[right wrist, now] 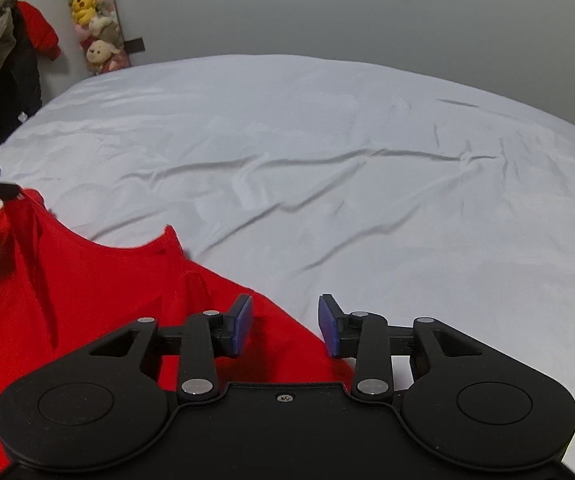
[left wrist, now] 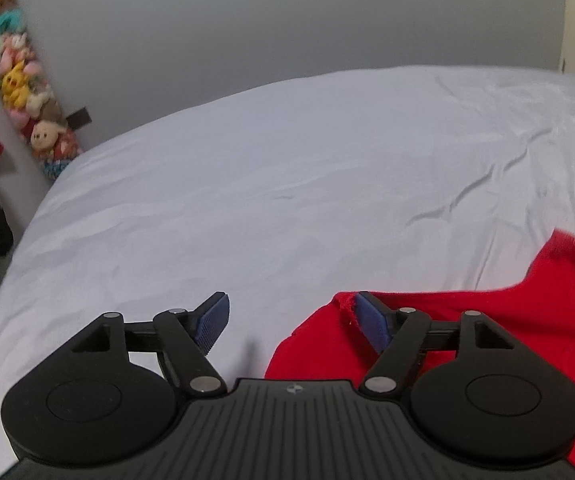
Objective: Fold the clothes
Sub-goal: 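Pinch the red garment edge with the right gripper and smooth it flat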
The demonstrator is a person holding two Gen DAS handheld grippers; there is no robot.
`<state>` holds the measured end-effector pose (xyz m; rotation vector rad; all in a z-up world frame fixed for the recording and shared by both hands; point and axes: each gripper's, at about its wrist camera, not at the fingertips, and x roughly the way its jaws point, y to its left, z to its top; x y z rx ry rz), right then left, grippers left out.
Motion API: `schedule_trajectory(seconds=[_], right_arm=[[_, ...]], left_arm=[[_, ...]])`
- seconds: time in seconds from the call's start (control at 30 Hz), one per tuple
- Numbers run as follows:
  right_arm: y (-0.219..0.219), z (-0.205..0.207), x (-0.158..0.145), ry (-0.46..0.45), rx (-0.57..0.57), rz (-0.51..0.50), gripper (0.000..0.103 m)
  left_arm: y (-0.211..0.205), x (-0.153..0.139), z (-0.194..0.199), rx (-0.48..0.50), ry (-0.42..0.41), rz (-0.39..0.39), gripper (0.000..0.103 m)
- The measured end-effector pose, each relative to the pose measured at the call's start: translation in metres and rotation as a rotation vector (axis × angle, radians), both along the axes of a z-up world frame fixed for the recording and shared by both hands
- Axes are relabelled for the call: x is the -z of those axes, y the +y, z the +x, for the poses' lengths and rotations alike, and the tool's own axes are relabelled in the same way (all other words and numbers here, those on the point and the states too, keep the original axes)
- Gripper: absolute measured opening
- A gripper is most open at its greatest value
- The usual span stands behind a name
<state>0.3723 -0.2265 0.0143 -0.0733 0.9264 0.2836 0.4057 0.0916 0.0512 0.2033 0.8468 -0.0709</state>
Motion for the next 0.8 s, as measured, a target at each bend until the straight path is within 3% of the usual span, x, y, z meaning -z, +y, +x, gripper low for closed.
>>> schedule_trajectory(seconds=[0.33,0.4,0.43,0.53,0.63,0.8], right_arm=[[0.008,0.010,0.031,0.065,-0.071,-0.053,0.034],[0.006,0.011,0.035,0.070,-0.071,-0.045,0.008],[0.006,0.009,0.035,0.056,-0.080,-0.054,0.003],[0.004,0.008,0.033,0.026,-0.079,-0.081,0.000],[-0.004,0.008,0.028,-0.034,0.025,-0.148,0.000],[-0.008,0.009,0.029,-0.028,0.091,-0.126,0.000]], left_arm=[[-0.028,0.023,0.018,-0.008,0.013,0.033,0.068],[-0.027,0.028,0.019,-0.013,0.021,0.048,0.068],[-0.026,0.030,0.019,-0.017,0.021,0.054,0.068],[-0.022,0.031,0.019,-0.035,0.018,0.055,0.068],[-0.015,0.029,0.017,-0.059,0.013,0.022,0.068],[-0.005,0.029,0.011,-0.074,0.026,0.049,0.068]])
